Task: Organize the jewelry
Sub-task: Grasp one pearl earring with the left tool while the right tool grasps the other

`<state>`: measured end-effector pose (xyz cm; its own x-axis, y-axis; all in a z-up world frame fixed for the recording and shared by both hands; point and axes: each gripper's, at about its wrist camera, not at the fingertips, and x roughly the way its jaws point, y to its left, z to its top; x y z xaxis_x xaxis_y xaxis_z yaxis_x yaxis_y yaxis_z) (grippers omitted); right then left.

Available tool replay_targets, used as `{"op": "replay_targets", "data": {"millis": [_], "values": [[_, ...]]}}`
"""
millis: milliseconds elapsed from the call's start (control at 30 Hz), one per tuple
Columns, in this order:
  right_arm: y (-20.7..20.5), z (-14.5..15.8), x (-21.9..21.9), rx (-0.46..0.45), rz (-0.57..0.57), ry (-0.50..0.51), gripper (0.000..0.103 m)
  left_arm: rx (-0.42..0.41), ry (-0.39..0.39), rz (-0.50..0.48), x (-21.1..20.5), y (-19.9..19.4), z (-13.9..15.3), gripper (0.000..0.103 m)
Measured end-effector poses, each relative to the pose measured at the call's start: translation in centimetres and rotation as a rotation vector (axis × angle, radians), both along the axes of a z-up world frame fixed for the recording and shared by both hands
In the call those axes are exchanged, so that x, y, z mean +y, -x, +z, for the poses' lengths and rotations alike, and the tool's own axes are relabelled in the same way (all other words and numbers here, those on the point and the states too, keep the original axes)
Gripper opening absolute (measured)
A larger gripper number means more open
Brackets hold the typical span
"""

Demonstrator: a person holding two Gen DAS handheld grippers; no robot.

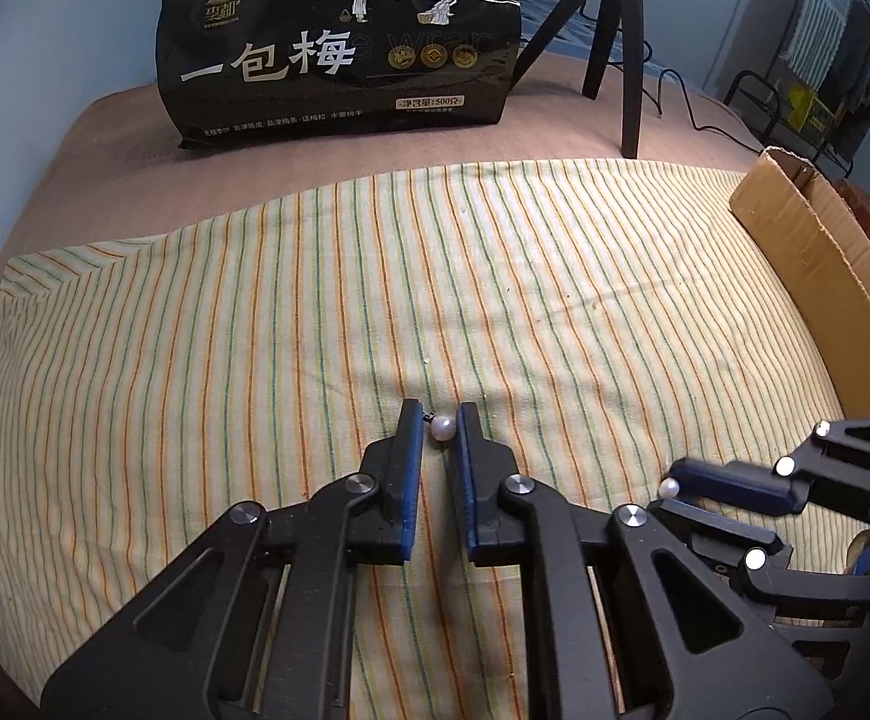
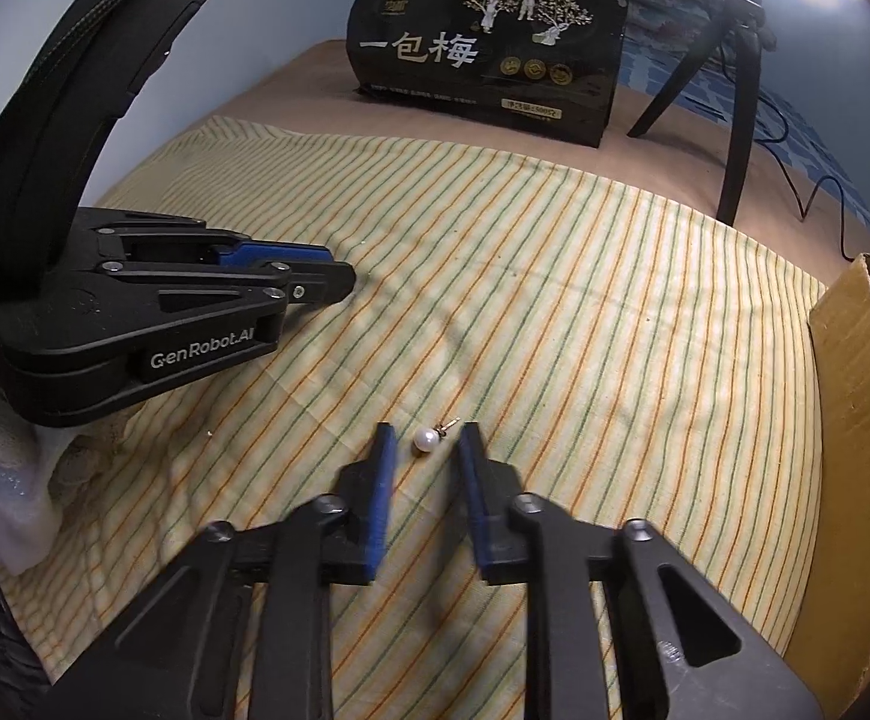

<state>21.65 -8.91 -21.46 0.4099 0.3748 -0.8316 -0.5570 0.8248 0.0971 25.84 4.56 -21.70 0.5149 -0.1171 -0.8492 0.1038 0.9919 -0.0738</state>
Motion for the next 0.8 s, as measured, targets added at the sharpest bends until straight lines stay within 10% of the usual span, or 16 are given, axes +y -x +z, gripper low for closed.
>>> {"op": "replay_targets", "data": {"millis": [400,800], "values": [[0.1,0.2,-0.2,-0.003,0.001,-0.019,0.006,-0.031,0.01,0.01,0.3,0.4,1.3,0.009],[1.5,5.3,-2.5,-0.096,-0.043,-0.057,0.007,-0.206,0.039,-0.006,-1.6,3.1,8.7,0.009]]}}
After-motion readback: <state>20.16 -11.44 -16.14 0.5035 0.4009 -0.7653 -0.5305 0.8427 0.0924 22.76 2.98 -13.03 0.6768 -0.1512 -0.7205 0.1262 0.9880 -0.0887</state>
